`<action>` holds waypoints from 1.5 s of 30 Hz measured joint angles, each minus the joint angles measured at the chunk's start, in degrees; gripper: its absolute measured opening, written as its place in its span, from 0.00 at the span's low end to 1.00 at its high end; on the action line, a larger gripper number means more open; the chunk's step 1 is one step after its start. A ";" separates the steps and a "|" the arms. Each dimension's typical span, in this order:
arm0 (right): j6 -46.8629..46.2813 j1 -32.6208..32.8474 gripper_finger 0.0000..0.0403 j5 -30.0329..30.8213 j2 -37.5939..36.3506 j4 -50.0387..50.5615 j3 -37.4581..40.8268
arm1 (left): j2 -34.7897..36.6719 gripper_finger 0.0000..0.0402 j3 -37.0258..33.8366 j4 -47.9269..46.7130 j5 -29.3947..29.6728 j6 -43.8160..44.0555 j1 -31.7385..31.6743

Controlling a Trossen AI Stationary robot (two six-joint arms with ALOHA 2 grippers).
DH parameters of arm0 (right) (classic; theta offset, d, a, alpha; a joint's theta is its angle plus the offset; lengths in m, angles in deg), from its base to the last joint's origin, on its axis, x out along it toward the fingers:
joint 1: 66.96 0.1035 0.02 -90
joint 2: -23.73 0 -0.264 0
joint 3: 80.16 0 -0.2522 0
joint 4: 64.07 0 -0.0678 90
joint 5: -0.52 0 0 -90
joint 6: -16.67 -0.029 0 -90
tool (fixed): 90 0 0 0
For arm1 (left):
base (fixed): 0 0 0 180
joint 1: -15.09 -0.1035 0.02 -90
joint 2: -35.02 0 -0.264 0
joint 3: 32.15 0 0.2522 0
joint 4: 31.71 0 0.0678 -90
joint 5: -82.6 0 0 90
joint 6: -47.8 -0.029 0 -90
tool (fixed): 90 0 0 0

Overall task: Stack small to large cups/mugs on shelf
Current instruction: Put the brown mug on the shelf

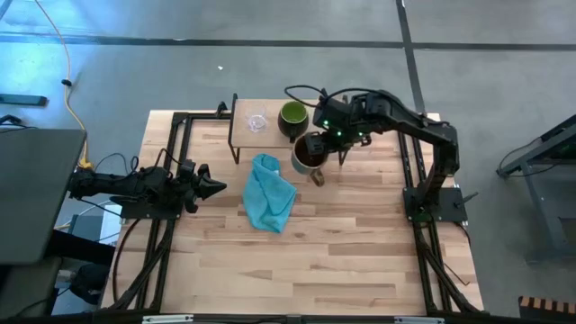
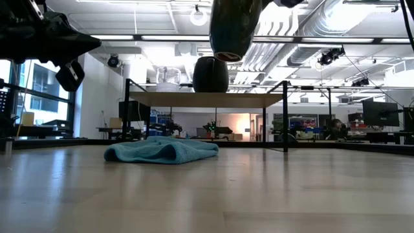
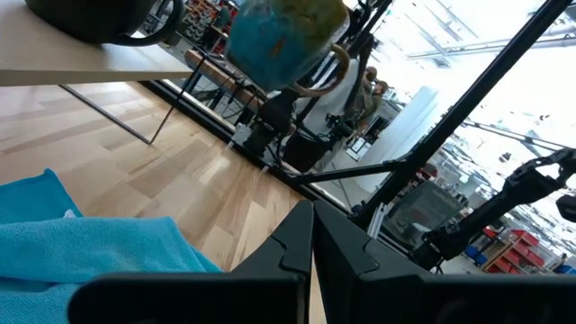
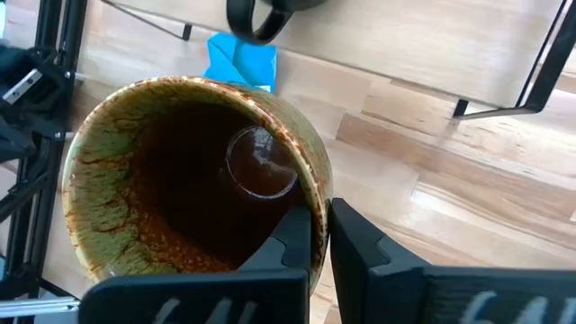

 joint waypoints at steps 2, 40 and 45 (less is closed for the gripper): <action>0.15 -0.84 0.00 -0.33 -0.08 0.01 0.00 | -0.01 0.00 0.00 0.00 0.00 0.02 -0.02; 2.06 -8.57 0.00 -0.50 -7.51 -0.01 0.04 | 0.01 0.00 0.00 0.29 1.99 1.09 -0.02; 1.38 -8.57 0.00 -0.33 -11.02 -0.42 5.79 | 0.01 0.00 0.00 0.34 2.01 1.24 -0.02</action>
